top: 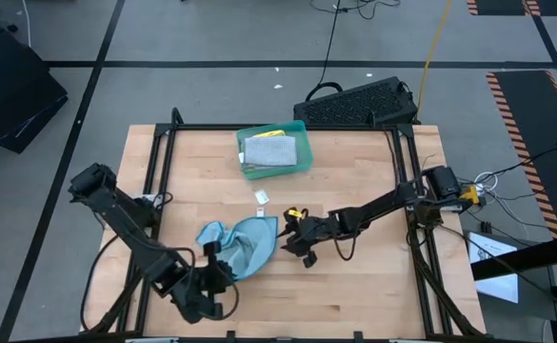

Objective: Fold microfiber towels
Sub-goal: Fold the blue microfiber cloth

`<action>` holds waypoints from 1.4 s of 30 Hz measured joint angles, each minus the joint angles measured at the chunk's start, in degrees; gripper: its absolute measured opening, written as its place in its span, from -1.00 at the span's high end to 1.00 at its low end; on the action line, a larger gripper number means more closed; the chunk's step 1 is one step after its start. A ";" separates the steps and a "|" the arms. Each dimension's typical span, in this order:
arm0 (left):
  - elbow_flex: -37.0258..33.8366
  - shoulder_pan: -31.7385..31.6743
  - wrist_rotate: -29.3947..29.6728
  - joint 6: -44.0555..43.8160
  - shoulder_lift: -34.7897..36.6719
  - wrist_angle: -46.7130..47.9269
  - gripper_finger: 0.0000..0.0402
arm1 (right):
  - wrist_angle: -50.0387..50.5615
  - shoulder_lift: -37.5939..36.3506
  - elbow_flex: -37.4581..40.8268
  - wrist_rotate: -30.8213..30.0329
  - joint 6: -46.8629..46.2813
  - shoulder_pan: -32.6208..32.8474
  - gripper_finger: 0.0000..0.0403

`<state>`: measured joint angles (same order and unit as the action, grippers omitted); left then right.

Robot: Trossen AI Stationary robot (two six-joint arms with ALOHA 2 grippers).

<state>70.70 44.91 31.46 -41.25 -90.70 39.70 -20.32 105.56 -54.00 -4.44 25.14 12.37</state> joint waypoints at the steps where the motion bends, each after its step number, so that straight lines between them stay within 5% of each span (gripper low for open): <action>1: 0.00 0.28 0.27 -0.06 0.04 0.02 0.93 | -0.05 0.64 0.00 -0.05 0.40 -0.11 0.18; 24: -0.04 7.51 15.09 2.37 6.46 3.93 0.92 | -8.02 9.50 -0.13 -3.74 5.65 -1.91 0.23; 30: -0.04 7.51 15.15 1.00 6.45 5.50 0.96 | -7.70 9.50 -0.12 -4.35 5.71 -1.91 0.42; 39: -0.04 7.51 15.14 0.08 6.45 6.08 0.98 | -6.29 9.13 -0.11 -4.72 3.16 -1.63 0.95; 42: -0.04 7.51 15.07 0.04 6.51 6.08 0.92 | -2.46 7.22 0.11 -4.99 1.39 -0.74 0.96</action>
<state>70.65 52.42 46.53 -41.21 -84.18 45.78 -22.77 112.78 -53.89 -9.43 26.52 11.63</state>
